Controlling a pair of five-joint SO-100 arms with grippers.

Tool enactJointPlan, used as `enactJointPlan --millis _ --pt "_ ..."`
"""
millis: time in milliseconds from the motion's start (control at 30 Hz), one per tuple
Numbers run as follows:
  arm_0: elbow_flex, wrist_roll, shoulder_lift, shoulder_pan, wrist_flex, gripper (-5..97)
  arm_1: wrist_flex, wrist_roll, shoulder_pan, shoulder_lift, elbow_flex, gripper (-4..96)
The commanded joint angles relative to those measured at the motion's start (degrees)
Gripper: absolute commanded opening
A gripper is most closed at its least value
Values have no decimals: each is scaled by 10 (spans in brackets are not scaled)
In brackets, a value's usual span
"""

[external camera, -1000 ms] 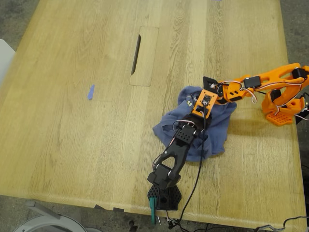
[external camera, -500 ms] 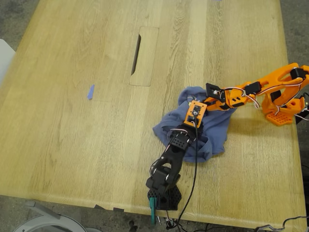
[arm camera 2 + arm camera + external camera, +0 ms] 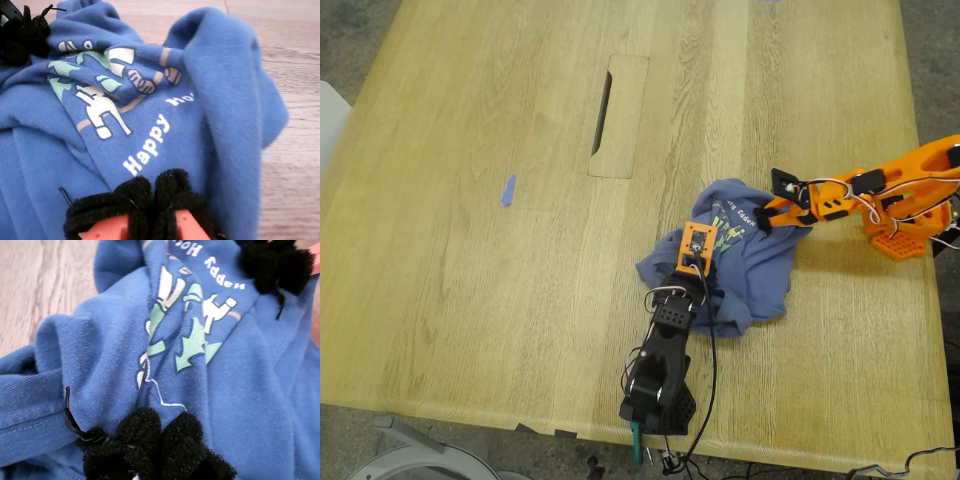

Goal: Fold a T-shirt

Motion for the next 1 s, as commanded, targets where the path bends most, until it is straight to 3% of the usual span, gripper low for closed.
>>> enactJointPlan --millis 0,267,500,800,967 --pt "11 6 40 -31 3 35 53 4 16 75 18 40" --pt "28 18 89 -114 11 0 229 8 100 282 70 53" --pt "21 23 108 -135 29 0 286 4 145 358 65 48" --pt "-89 27 236 -113 205 0 284 -12 130 343 -53 40" --pt "-167 33 193 -51 235 0 216 -18 95 197 -158 39"
